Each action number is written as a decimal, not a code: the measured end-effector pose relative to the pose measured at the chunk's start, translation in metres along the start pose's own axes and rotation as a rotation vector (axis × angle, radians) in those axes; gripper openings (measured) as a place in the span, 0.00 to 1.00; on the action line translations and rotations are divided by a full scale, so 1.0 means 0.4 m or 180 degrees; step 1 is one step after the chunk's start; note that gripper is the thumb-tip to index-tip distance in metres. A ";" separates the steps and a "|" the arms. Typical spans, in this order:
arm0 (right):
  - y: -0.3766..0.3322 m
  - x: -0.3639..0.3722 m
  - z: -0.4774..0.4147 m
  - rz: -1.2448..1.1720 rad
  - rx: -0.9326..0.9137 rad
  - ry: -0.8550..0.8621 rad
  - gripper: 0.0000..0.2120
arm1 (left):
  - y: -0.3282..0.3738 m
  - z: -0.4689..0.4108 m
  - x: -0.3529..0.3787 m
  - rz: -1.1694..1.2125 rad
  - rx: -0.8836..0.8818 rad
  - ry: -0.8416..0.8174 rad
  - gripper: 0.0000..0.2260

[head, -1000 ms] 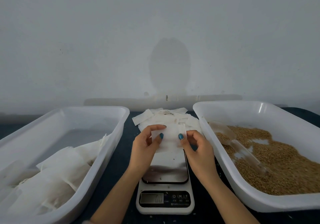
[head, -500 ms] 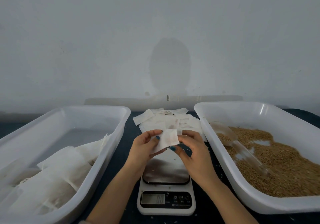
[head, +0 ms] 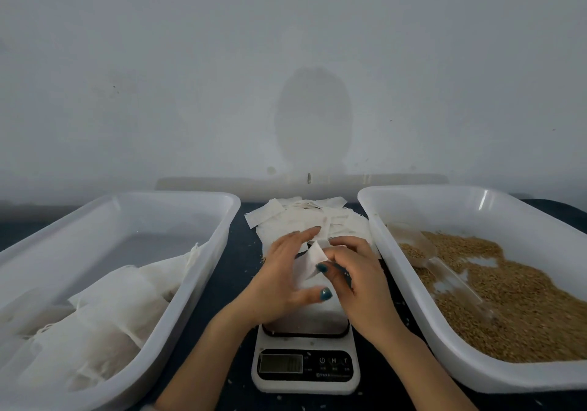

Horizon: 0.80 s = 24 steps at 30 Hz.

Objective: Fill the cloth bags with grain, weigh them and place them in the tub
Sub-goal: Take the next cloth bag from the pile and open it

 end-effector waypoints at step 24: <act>-0.061 -0.012 0.001 0.0454 -0.0639 0.0255 0.11 | 0.007 0.008 -0.006 0.0247 -0.0355 0.0321 0.13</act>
Point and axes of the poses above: each hand's wrist, its own z-axis away from the middle knuckle, its own x-axis out of the palm, y = z × x, the point moved 4 cm from there along -z, towards the middle knuckle, and after that the axes turned 6 degrees about x, right-handed, at the moved point
